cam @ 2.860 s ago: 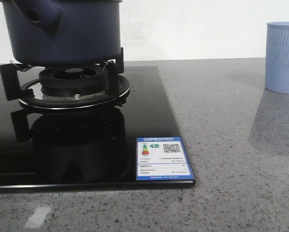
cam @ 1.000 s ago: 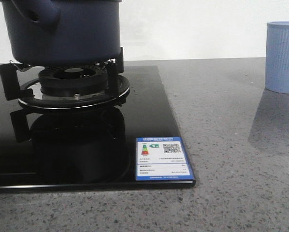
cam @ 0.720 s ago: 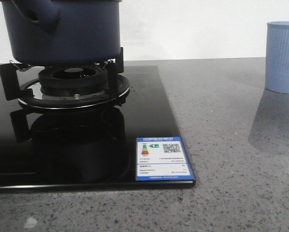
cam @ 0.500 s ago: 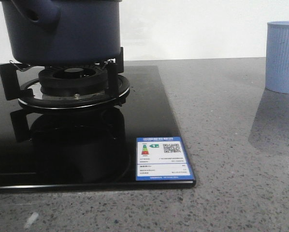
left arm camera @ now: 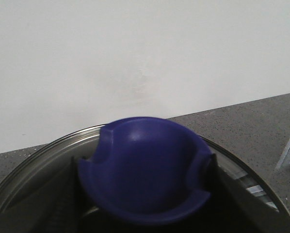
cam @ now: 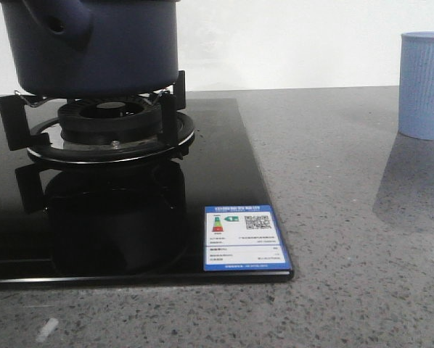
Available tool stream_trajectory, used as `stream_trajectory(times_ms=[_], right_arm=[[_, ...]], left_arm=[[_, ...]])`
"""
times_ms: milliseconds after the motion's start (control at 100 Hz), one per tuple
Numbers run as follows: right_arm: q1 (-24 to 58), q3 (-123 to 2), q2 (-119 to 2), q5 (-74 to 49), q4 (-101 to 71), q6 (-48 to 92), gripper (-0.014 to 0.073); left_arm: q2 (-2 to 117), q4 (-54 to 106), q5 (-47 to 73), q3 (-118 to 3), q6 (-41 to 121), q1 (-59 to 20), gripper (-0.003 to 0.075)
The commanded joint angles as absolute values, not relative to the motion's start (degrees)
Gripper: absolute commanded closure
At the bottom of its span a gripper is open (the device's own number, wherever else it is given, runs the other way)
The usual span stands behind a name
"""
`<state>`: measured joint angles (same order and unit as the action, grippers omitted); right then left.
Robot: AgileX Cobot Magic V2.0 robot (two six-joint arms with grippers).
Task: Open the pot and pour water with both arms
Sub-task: 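Lift the glass lid off the pot with the left gripper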
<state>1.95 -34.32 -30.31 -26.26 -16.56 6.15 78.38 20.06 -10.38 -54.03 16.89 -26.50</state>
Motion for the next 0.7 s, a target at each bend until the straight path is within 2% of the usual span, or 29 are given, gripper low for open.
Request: stream_trajectory(times_ms=[0,460,690], right_arm=[[2.05,-36.42,-30.92,-22.45,-17.07,6.73,0.0128],[2.05,-35.62,-30.92,-21.60,-15.45,6.73,0.0128],[2.05,-31.48,-30.92,-16.22,-14.96,6.73,0.0128]], left_arm=[[76.68,20.21,-16.18,-56.16,16.65,-26.35,0.0333],[72.38,20.19,-18.52,-56.16,16.65,-26.35,0.0332],[67.75,17.17,-18.97,-56.16,16.65,-25.59,0.0332]])
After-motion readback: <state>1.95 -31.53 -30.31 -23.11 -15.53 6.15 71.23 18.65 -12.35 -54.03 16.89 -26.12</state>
